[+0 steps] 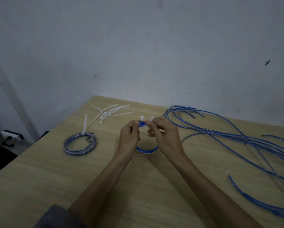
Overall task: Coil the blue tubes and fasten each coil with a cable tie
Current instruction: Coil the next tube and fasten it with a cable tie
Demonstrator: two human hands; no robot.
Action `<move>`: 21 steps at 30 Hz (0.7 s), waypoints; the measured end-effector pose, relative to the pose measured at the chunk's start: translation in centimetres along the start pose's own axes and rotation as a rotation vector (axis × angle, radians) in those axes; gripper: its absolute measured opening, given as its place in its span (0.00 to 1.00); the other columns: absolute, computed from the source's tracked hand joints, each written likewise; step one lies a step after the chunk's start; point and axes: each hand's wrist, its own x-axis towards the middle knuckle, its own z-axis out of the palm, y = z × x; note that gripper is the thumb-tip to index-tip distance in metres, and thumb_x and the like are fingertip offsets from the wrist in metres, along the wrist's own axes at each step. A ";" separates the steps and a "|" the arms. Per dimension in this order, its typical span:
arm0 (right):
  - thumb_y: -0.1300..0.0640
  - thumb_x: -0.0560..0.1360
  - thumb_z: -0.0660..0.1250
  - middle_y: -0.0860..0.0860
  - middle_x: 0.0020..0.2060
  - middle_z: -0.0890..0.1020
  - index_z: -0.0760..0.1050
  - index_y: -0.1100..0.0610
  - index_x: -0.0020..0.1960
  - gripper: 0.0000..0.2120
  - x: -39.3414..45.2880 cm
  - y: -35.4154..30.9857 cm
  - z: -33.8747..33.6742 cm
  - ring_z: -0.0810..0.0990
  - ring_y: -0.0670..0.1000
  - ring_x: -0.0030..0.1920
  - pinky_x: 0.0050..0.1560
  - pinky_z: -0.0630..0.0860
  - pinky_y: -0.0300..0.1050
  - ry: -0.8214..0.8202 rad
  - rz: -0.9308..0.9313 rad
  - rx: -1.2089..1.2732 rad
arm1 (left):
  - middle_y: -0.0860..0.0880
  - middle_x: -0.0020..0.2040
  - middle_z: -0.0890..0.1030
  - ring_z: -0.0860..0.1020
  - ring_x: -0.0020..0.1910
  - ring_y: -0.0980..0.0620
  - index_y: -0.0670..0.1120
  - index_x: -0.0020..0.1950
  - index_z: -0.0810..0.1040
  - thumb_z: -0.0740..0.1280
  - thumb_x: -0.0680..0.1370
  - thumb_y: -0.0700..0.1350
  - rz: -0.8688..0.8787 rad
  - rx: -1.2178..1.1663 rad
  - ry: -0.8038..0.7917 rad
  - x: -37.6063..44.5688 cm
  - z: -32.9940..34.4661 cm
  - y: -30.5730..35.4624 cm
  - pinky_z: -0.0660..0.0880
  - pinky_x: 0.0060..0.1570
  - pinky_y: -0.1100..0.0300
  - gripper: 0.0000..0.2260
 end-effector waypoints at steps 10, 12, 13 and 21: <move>0.58 0.79 0.70 0.56 0.35 0.84 0.80 0.64 0.44 0.09 0.3 -0.8 -0.6 0.80 0.48 0.34 0.38 0.79 0.40 -0.035 0.393 0.384 | 0.56 0.38 0.79 0.73 0.35 0.63 0.43 0.55 0.82 0.58 0.85 0.41 0.273 0.101 0.025 -0.9 0.5 0.9 0.67 0.38 0.68 0.12; 0.58 0.79 0.71 0.57 0.34 0.83 0.80 0.63 0.43 0.10 0.6 -0.9 -1.1 0.80 0.47 0.33 0.37 0.78 0.39 -0.021 0.414 0.396 | 0.56 0.36 0.77 0.71 0.32 0.61 0.43 0.54 0.81 0.58 0.85 0.40 0.325 0.135 0.013 -1.1 0.7 1.0 0.64 0.35 0.68 0.12; 0.58 0.79 0.71 0.58 0.35 0.82 0.80 0.63 0.43 0.10 0.7 -1.1 -1.3 0.81 0.46 0.33 0.36 0.78 0.38 -0.023 0.415 0.394 | 0.54 0.36 0.76 0.70 0.31 0.59 0.44 0.54 0.81 0.58 0.85 0.41 0.348 0.156 0.004 -1.1 0.8 0.9 0.64 0.34 0.66 0.12; 0.59 0.78 0.71 0.60 0.36 0.82 0.79 0.64 0.42 0.10 1.0 -1.6 -2.4 0.78 0.43 0.29 0.34 0.77 0.36 -0.061 0.445 0.350 | 0.51 0.35 0.75 0.67 0.30 0.56 0.46 0.56 0.81 0.57 0.86 0.42 0.385 0.190 -0.022 -1.5 1.0 0.7 0.63 0.33 0.65 0.12</move>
